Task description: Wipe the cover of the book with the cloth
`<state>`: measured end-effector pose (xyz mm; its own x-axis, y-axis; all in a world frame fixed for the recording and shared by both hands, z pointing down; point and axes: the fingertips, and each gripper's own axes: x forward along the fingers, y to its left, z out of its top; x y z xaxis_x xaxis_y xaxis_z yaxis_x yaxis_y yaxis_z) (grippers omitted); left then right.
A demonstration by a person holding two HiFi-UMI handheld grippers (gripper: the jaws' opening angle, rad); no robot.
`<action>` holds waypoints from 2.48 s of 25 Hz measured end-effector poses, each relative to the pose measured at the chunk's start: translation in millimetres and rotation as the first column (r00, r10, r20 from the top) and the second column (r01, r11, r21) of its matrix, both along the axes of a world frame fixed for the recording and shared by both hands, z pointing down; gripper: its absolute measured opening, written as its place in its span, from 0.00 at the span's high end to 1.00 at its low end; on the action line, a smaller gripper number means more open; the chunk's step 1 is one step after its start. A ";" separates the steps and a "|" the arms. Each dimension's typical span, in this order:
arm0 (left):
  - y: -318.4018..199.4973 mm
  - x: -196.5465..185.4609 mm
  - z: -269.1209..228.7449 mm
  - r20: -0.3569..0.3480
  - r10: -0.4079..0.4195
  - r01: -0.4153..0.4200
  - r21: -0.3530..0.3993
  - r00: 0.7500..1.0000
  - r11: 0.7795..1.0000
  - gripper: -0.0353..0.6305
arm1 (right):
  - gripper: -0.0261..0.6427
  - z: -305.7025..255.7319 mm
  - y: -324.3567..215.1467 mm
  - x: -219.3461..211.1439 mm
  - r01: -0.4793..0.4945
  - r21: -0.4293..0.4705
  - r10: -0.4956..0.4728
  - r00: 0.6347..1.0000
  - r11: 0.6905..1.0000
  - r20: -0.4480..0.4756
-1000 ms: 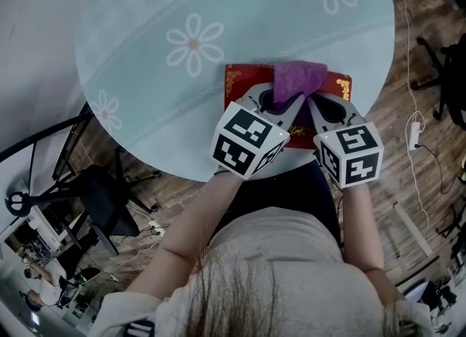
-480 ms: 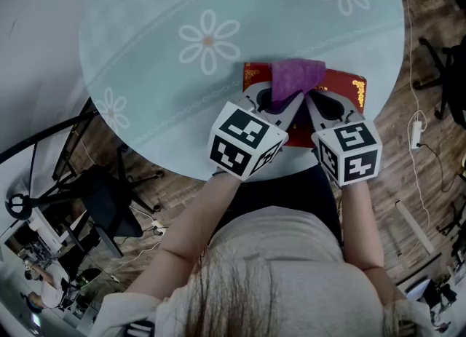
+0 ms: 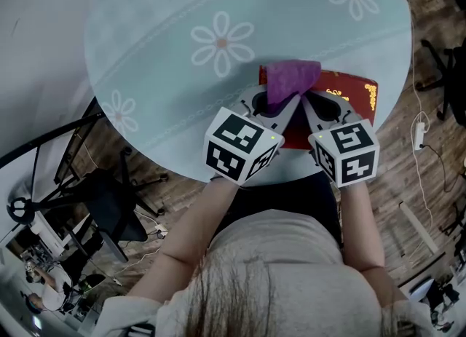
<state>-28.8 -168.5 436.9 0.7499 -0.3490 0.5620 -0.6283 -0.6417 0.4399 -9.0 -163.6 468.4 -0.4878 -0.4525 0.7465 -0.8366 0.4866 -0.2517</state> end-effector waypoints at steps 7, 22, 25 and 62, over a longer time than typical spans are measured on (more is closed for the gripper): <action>-0.4 -22.8 0.4 -0.024 -0.024 0.024 -0.002 0.999 1.000 0.85 | 0.93 0.4 -1.3 -22.7 0.002 0.014 -0.002 1.000 1.000 0.008; -1.7 -55.5 1.3 -0.029 -0.030 0.030 0.004 0.999 1.000 0.85 | 0.93 0.7 -3.1 -54.5 -0.011 0.025 0.011 1.000 1.000 0.005; -1.2 -61.8 0.7 -0.026 -0.029 0.029 0.006 0.999 1.000 0.85 | 0.93 -0.4 -2.0 -60.6 -0.014 0.030 0.013 1.000 0.999 0.014; 53.7 20.8 -62.7 -0.151 -0.109 0.124 0.097 0.982 0.988 0.85 | 0.92 -54.5 43.8 49.5 -0.016 0.206 -0.002 0.996 0.978 0.087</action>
